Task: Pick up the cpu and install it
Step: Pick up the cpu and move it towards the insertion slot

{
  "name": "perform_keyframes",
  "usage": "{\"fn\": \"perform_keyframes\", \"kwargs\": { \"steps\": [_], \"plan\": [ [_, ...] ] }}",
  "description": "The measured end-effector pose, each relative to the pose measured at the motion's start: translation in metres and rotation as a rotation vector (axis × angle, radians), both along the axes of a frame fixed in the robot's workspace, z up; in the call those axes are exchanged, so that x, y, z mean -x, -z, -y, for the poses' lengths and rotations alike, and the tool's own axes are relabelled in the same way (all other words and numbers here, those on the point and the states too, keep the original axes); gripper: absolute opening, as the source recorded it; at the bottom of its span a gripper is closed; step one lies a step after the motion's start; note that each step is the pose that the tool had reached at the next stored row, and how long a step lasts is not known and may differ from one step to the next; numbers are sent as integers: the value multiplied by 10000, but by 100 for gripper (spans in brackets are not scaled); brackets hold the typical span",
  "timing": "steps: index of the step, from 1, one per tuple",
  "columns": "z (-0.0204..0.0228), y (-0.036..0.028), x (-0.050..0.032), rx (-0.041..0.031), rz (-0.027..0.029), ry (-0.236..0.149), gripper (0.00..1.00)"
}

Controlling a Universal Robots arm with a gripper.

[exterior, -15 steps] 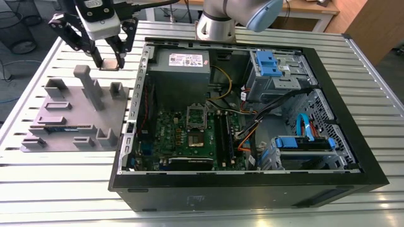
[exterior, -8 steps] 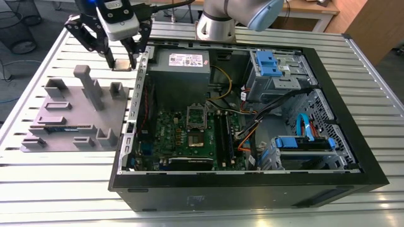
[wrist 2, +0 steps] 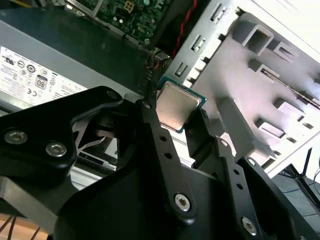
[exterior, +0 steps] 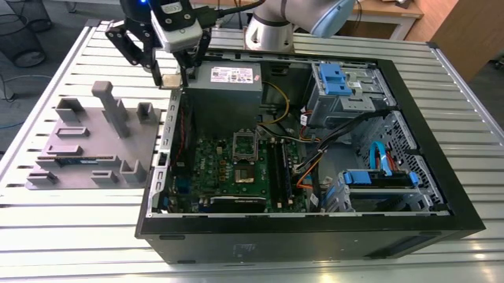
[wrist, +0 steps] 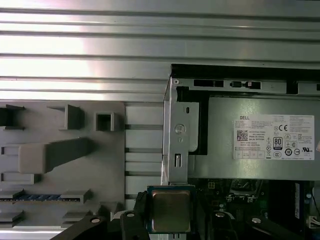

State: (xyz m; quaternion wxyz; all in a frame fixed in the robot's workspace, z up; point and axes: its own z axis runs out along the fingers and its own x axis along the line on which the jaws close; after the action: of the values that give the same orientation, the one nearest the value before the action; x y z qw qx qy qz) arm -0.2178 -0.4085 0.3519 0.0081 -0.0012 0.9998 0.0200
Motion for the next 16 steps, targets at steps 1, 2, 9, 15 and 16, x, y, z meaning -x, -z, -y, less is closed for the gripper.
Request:
{"fn": "perform_keyframes", "kwargs": {
  "steps": [1,2,9,15,16],
  "plan": [
    [0,1,-44,-1,0,0,47],
    [0,1,-84,0,0,0,47],
    [0,4,-359,0,0,0,47],
    [0,7,-585,0,0,0,47],
    [0,6,-618,1,-1,0,47]
  ]
}}
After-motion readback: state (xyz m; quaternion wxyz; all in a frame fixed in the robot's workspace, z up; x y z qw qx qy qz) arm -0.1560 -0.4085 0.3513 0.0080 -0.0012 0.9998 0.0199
